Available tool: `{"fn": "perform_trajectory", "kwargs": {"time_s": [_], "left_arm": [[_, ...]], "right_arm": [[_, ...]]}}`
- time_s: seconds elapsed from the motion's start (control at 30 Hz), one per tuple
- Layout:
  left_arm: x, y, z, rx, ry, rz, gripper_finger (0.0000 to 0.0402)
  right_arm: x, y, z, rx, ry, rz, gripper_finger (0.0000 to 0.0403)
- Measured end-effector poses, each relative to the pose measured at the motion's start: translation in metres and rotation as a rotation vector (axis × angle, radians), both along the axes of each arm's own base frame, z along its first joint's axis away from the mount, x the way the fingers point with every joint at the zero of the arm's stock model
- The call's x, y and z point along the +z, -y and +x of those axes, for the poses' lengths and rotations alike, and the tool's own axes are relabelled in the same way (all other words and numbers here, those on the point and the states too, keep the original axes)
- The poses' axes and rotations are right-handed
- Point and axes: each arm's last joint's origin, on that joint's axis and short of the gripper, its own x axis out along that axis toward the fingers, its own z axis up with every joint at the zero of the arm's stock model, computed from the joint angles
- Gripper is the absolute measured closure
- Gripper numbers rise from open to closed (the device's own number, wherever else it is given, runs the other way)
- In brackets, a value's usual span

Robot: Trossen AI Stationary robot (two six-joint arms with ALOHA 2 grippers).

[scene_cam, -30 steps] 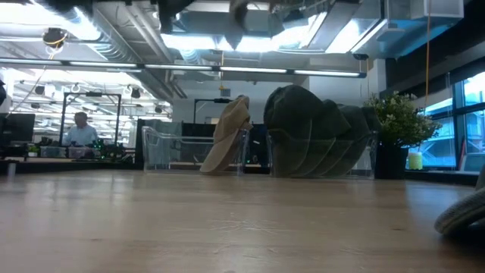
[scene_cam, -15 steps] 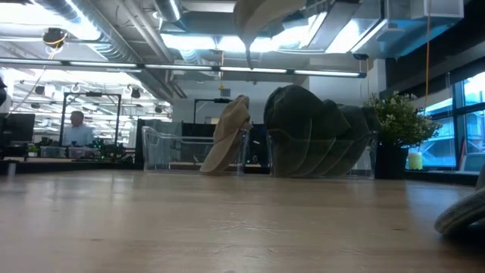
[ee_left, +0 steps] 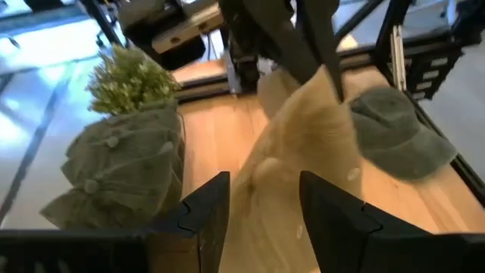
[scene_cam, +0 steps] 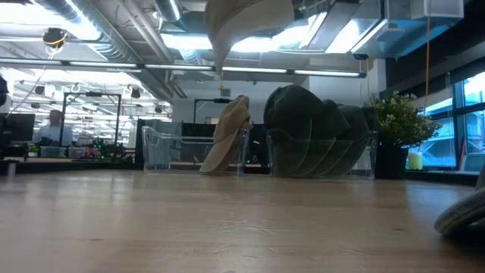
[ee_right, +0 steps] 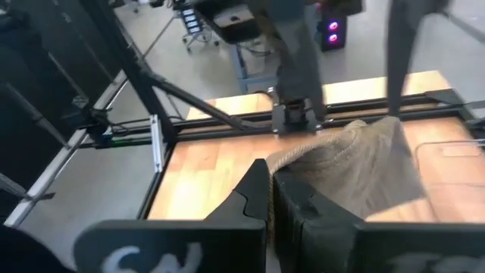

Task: Pick & Place hat
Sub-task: Put the brown cap into the left transparent bin

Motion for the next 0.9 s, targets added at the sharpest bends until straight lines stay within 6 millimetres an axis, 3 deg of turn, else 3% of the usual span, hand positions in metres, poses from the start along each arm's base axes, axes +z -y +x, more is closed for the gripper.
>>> {"fn": "perform_trajectory", "kwargs": {"time_s": [0.9], "left_arm": [[-0.014, 0.01, 0.018, -0.074, -0.054, -0.059, 0.0249]], "right_arm": [[0.001, -0.008, 0.007, 0.098, 0.052, 0.028, 0.0399]]}}
